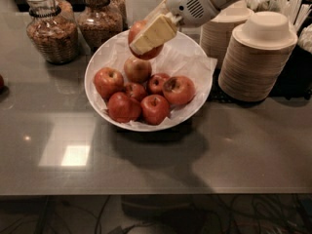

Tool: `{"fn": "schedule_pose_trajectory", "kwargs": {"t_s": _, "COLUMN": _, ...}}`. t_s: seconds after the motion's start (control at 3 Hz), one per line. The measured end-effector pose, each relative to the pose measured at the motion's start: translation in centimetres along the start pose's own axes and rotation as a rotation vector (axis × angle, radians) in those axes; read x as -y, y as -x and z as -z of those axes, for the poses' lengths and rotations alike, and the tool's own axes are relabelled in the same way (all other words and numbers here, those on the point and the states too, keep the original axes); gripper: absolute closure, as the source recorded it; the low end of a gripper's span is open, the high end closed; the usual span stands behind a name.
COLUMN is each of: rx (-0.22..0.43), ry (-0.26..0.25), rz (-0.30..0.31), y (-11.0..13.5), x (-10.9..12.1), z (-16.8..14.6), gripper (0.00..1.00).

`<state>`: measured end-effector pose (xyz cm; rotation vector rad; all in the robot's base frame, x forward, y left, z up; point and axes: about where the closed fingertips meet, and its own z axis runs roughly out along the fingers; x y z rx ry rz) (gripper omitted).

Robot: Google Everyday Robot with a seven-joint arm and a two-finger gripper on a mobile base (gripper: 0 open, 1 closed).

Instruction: Pick apple from white bowl

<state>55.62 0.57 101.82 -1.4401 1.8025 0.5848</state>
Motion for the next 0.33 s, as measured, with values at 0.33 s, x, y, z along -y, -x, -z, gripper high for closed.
{"fn": "schedule_pose_trajectory", "kwargs": {"t_s": 0.33, "rx": 0.016, "ry": -0.014, "rz": 0.014, "y": 1.05, "x": 0.23, "z": 0.86, "gripper": 1.00}}
